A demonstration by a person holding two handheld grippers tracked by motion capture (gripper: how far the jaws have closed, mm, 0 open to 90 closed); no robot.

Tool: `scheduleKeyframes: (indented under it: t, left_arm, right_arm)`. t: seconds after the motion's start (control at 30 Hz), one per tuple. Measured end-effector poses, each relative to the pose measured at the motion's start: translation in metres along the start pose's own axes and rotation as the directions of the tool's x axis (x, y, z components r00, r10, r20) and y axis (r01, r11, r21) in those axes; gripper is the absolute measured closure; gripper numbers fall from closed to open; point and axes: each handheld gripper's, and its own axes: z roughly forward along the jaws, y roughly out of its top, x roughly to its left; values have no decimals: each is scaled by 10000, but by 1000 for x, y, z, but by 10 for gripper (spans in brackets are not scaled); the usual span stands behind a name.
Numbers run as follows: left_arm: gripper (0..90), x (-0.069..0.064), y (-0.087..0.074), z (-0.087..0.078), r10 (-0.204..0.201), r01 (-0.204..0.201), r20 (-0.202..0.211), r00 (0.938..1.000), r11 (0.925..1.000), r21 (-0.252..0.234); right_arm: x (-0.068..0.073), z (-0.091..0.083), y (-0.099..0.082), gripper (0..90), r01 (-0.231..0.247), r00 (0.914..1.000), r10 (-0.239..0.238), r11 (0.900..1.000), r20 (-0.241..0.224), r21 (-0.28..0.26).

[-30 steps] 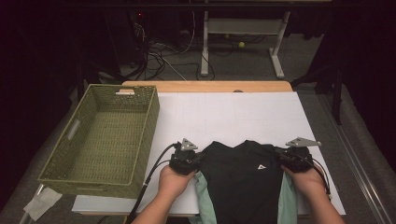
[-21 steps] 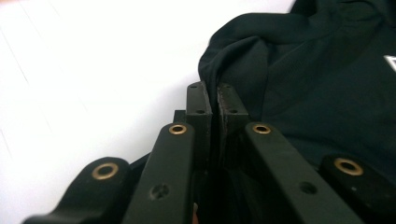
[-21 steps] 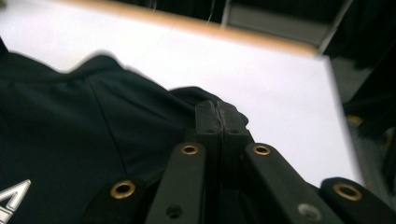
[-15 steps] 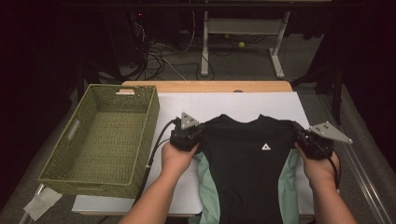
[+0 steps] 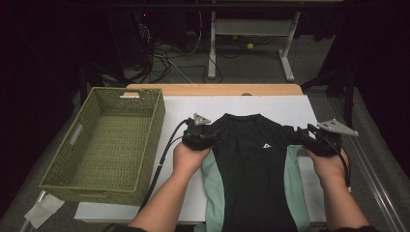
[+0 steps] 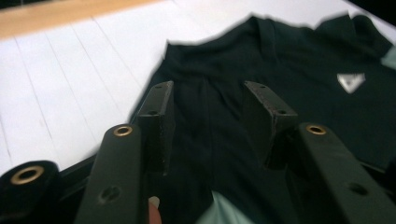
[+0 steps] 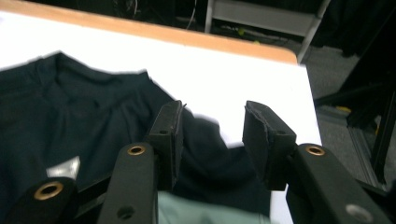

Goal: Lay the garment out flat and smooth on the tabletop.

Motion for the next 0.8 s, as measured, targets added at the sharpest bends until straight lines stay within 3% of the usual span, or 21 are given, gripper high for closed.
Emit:
scheduleKeyframes:
  t: [0.13, 0.17, 0.2, 0.23, 0.3, 0.33, 0.37, 0.4, 0.43, 0.5, 0.53, 0.63, 0.67, 0.7, 0.77, 0.8]
  left_arm:
    - [516, -4, -31, -6, 170, -183, 387, 9991, 9993, 336]
    - [516, -4, -31, -6, 170, -183, 387, 9991, 9993, 336]
    - [506, -7, -46, -10, 357, -385, 707, 9969, 9985, 384]
    - [457, -8, -52, -12, 438, -470, 808, 9958, 9982, 379]
    - [456, -10, -58, -14, 589, -621, 892, 9943, 9975, 327]
    - [451, -11, -69, -21, 558, -571, 1224, 9909, 9983, 71]
    - [404, -11, -69, -21, 558, -571, 1224, 9909, 9983, 71]
    - [383, -13, -74, -24, 545, -553, 1308, 9899, 9985, 23]
    - [355, -16, -83, -29, 923, -925, 1303, 9872, 9957, -45]
    - [269, -17, -88, -32, 1110, -1109, 1242, 9860, 9938, -77]
    - [241, -17, -96, -38, 1218, -1207, 1240, 9848, 9926, -161]
    - [165, -16, -103, -41, 1191, -1170, 1222, 9853, 9928, -236]
    - [165, -15, -106, -42, 1094, -1065, 1312, 9853, 9939, -290]
    - [138, -12, -109, -43, 878, -831, 1373, 9866, 9958, -396]
    - [137, -12, -109, -44, 896, -826, 1420, 9858, 9951, -539]
    - [137, -11, -110, -45, 902, -819, 1509, 9844, 9948, -606]
  right_arm:
    - [-11, -5, -18, 601, -180, 9998, 179, 9991, 36, 371]
    - [-15, -5, -22, 604, -263, 9996, 261, 9985, 48, 473]
    - [-19, -4, -26, 607, -351, 9993, 346, 9976, 105, 589]
    - [-23, -3, -30, 608, -490, 9987, 479, 9960, 158, 752]
    - [-30, 2, -37, 606, -723, 9973, 704, 9920, 213, 1034]
    - [-32, 5, -41, 598, -757, 9970, 734, 9900, 242, 1189]
    - [-32, 5, -41, 598, -757, 9970, 734, 9900, 242, 1189]
    - [-35, 11, -47, 555, -999, 9950, 976, 9824, 223, 1579]
    - [-36, 14, -50, 536, -1100, 9939, 1092, 9773, 145, 1810]
    - [-38, 16, -52, 522, -1121, 9936, 1124, 9722, 103, 2054]
    - [-39, 20, -55, 541, -1213, 9924, 1229, 9644, 82, 2351]
    - [-34, 17, -54, 828, -771, 9969, 791, 9659, 17, 2472]
    - [-34, 17, -54, 828, -771, 9969, 791, 9659, 17, 2472]
    - [-30, 9, -54, 860, -457, 9990, 441, 9729, 120, 2265]
    - [-28, 4, -54, 862, -404, 9991, 376, 9761, 170, 2135]
    - [-24, -10, -56, 864, -366, 9993, 351, 9828, 114, 1811]
